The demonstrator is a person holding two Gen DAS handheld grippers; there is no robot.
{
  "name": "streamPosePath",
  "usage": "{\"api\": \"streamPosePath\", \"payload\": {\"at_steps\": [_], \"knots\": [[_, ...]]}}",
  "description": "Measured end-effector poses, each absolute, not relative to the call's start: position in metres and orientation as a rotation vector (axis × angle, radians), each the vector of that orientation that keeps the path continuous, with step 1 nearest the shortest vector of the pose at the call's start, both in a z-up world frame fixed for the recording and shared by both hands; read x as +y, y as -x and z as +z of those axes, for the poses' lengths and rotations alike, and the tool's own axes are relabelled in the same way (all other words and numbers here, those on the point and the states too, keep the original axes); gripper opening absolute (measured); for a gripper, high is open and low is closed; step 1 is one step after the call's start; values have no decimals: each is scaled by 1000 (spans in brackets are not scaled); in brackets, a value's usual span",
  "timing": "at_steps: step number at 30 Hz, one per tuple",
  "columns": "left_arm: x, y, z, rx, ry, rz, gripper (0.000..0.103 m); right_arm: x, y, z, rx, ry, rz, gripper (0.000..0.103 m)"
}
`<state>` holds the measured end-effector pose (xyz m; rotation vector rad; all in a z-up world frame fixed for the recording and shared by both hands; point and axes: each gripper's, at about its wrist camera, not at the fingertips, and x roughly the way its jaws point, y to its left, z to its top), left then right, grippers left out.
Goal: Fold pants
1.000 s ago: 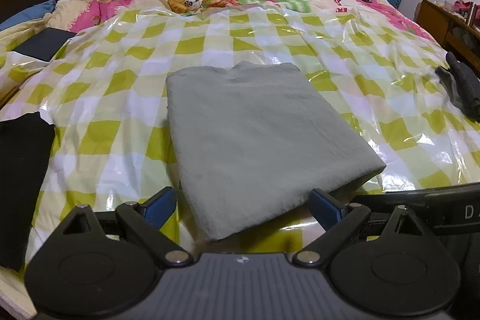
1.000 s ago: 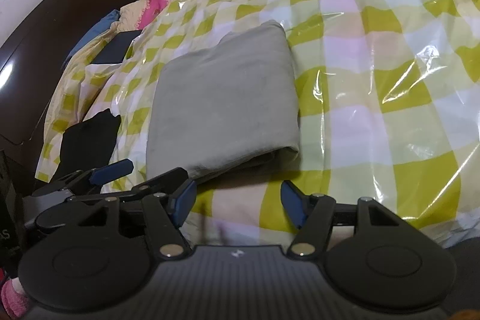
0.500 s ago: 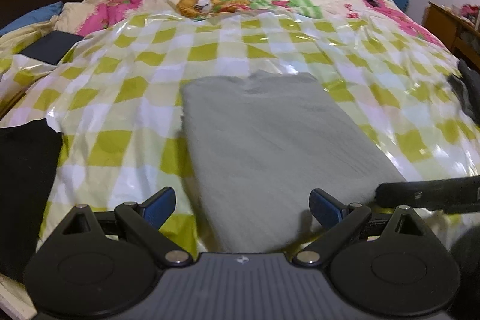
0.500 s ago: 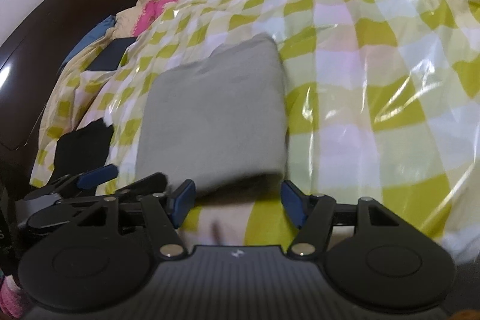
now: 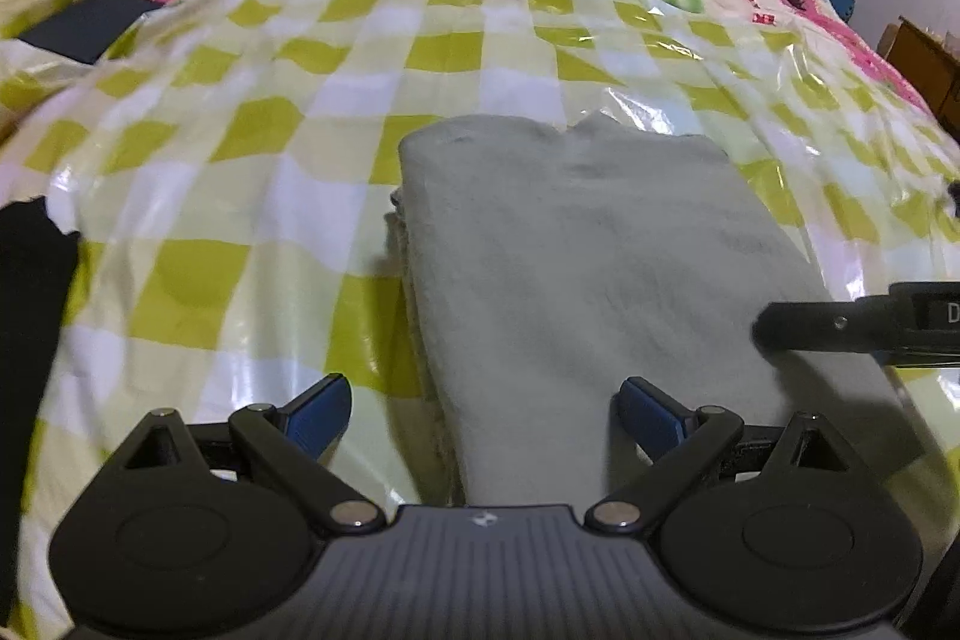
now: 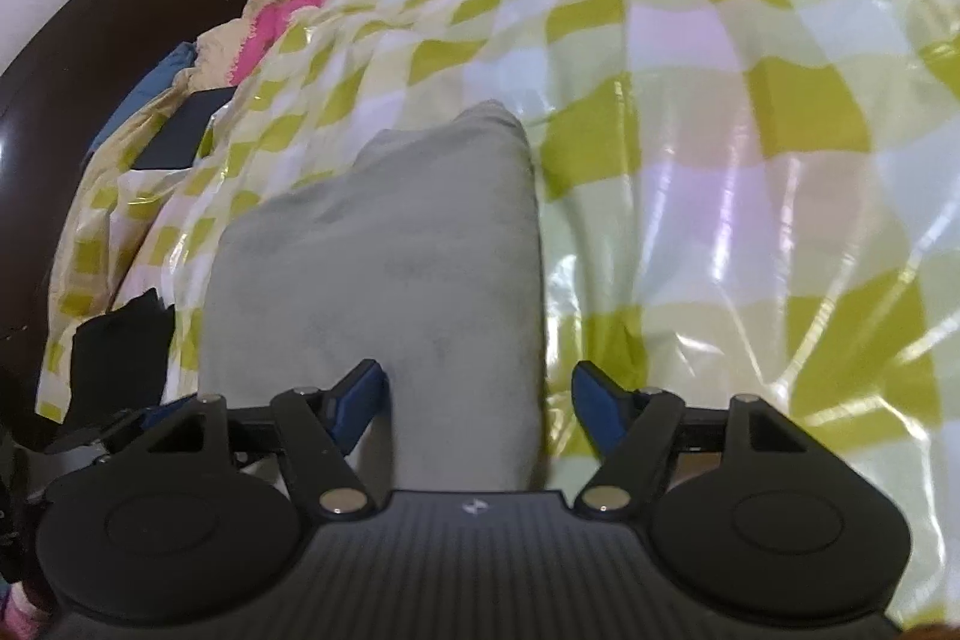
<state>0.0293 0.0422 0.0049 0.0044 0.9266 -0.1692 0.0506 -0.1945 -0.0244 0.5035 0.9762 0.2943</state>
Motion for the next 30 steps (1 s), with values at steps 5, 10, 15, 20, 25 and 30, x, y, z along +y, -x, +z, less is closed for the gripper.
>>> {"api": "streamPosePath", "payload": {"at_steps": [5,10,15,20,25,30], "knots": [[36,-41,-3,928,-24,-169,103,-186,-58,-23,976,-493,325,72],[37,-50,-6,955,-17,-190,103,-177,-60,-21,990,-433,343,60],[33,-43,0,938,-19,-197,103,-190,-52,-19,998,-498,302,48],[34,-30,13,912,-23,-153,103,-192,-27,-2,944,-462,241,51],[33,-18,19,887,-45,-129,103,-189,-12,3,937,-455,245,57],[35,-14,24,888,-42,-130,103,-189,-13,4,939,-477,254,59]]}}
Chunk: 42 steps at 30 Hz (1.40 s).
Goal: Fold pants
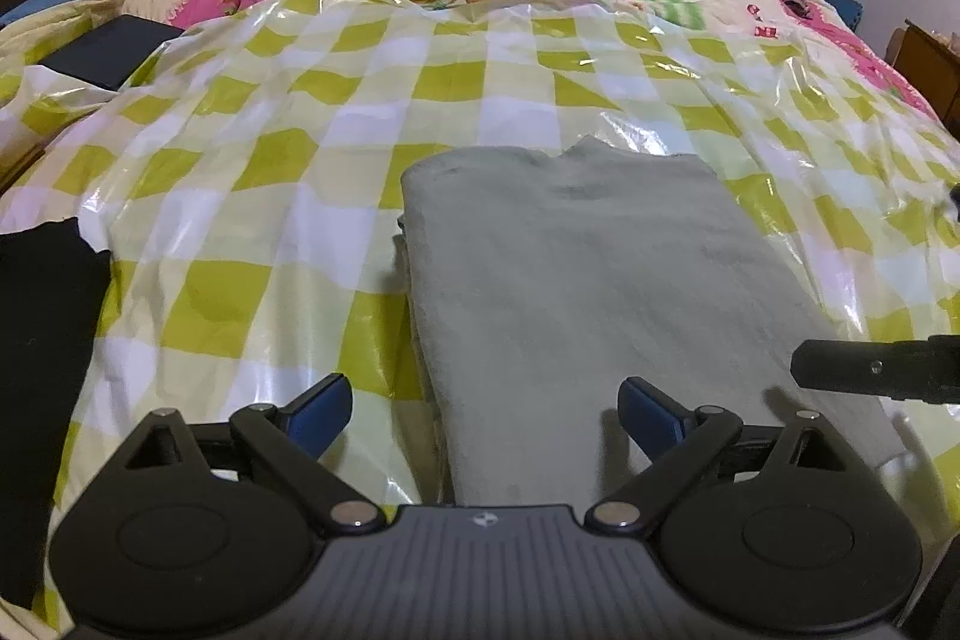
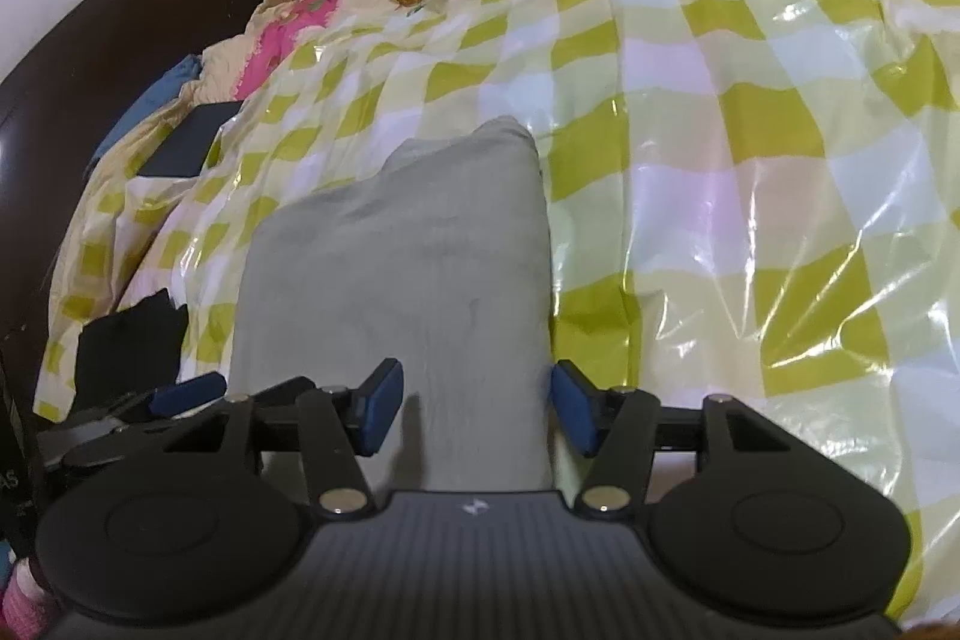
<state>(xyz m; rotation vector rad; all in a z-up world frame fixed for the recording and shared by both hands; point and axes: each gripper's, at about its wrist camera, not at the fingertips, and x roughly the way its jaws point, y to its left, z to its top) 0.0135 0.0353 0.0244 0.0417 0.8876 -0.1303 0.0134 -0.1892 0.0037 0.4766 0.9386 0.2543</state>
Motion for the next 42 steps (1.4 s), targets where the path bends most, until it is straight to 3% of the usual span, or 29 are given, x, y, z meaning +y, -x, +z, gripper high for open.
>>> {"api": "streamPosePath", "payload": {"at_steps": [11,42], "knots": [[29,-5,29,880,-81,-89,103,-187,7,9,925,-505,265,65],[23,31,50,848,-38,-117,103,-173,47,30,878,-493,291,69]]}}
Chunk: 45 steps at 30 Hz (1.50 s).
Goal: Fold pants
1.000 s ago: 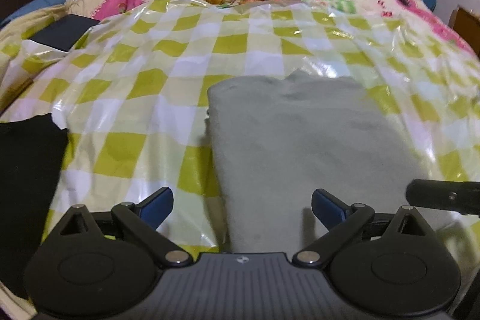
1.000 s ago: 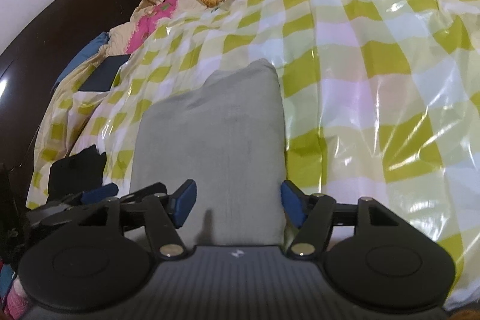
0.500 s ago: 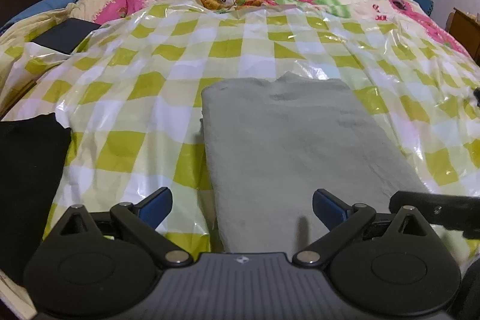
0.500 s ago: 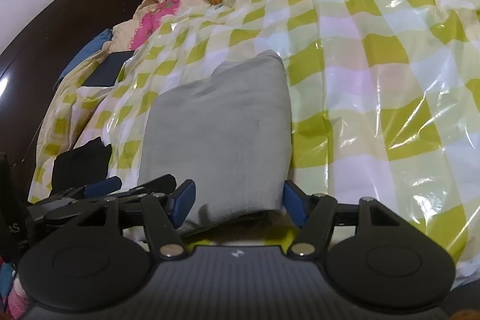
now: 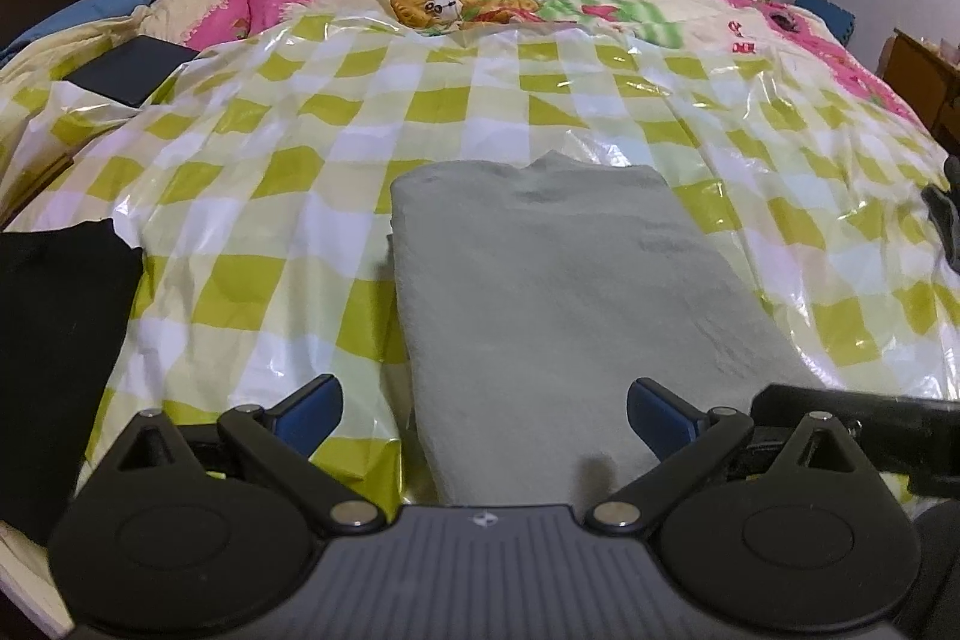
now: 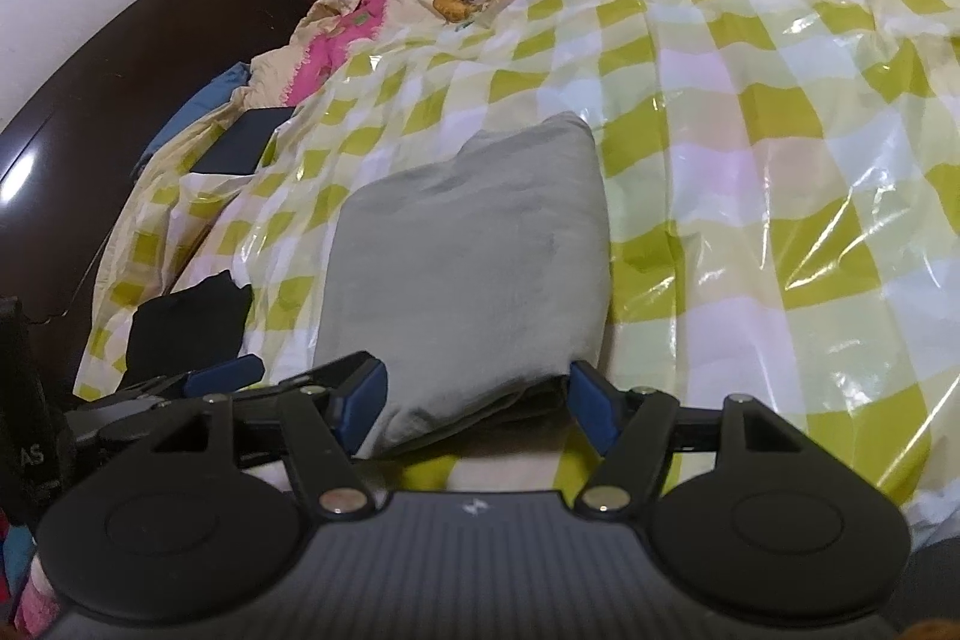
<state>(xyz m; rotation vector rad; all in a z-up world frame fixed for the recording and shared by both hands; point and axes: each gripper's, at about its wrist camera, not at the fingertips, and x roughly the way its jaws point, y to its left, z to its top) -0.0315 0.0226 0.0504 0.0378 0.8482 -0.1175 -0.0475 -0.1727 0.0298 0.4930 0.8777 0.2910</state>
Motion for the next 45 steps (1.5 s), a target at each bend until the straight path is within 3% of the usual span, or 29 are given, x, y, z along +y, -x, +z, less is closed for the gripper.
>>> {"api": "streamPosePath", "payload": {"at_steps": [45], "knots": [[27,35,43,865,-29,-101,103,-166,51,27,898,-492,307,69]]}}
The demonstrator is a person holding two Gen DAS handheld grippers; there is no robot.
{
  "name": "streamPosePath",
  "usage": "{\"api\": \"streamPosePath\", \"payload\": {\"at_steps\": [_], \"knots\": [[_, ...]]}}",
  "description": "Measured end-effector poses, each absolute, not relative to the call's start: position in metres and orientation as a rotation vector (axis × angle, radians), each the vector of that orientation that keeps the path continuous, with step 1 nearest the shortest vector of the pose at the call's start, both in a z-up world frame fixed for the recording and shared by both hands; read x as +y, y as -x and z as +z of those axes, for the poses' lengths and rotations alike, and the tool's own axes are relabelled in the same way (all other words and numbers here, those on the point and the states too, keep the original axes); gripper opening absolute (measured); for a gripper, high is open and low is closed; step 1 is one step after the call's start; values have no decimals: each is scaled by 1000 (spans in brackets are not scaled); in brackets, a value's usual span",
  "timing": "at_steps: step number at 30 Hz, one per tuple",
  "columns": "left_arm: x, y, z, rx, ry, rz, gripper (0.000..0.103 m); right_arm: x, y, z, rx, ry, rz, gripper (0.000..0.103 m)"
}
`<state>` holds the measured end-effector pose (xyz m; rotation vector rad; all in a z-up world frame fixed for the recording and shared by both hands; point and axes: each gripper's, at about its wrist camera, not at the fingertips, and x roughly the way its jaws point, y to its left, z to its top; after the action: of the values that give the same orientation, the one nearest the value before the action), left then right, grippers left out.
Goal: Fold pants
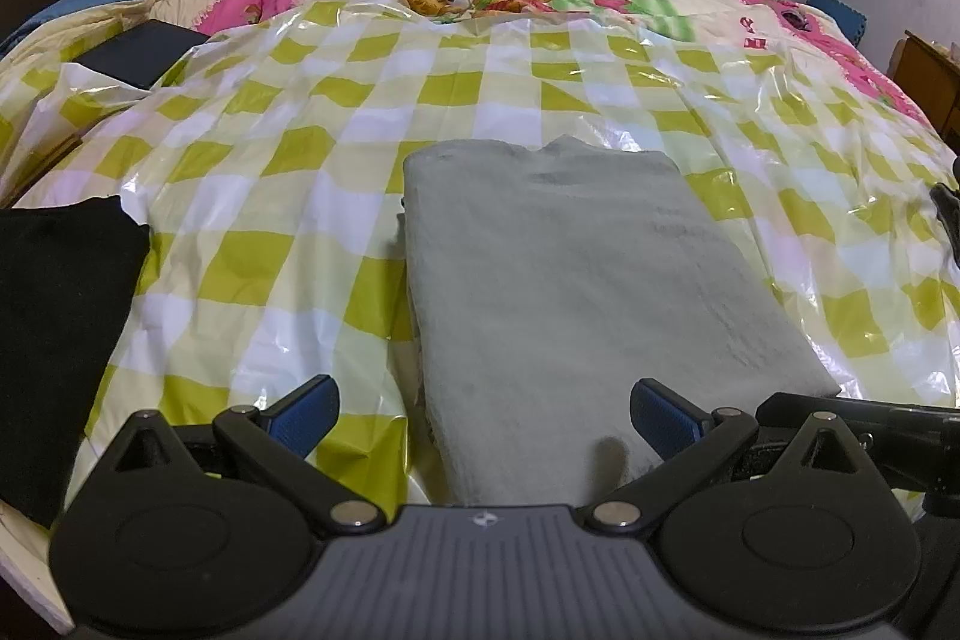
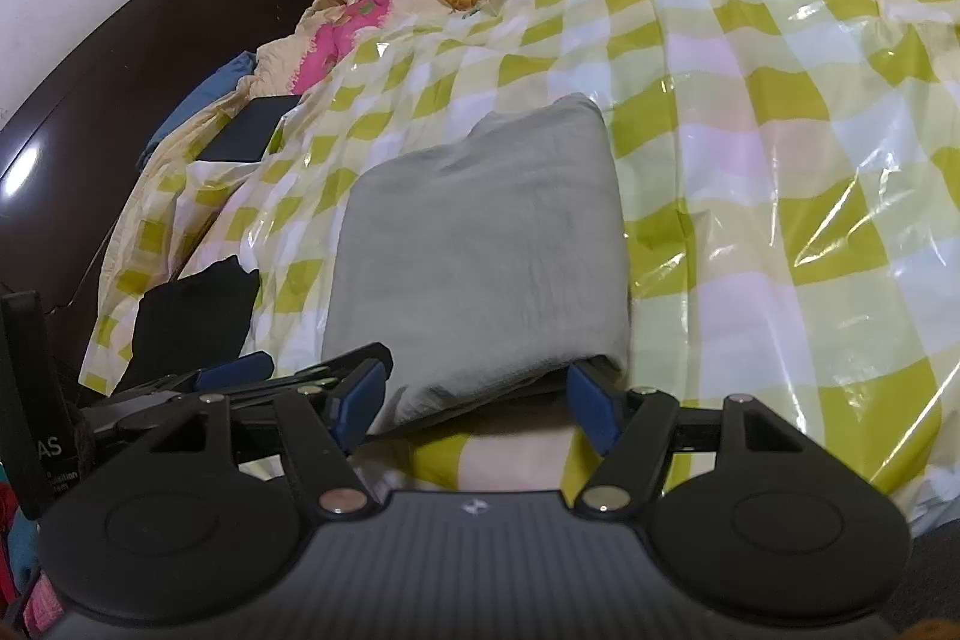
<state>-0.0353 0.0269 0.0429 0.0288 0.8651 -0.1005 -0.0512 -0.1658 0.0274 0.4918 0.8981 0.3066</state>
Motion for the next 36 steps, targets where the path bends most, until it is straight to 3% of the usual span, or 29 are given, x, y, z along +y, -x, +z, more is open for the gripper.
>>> {"api": "streamPosePath", "payload": {"at_steps": [36], "knots": [[29,35,39,869,-38,-97,103,-165,52,19,912,-501,301,69]]}}
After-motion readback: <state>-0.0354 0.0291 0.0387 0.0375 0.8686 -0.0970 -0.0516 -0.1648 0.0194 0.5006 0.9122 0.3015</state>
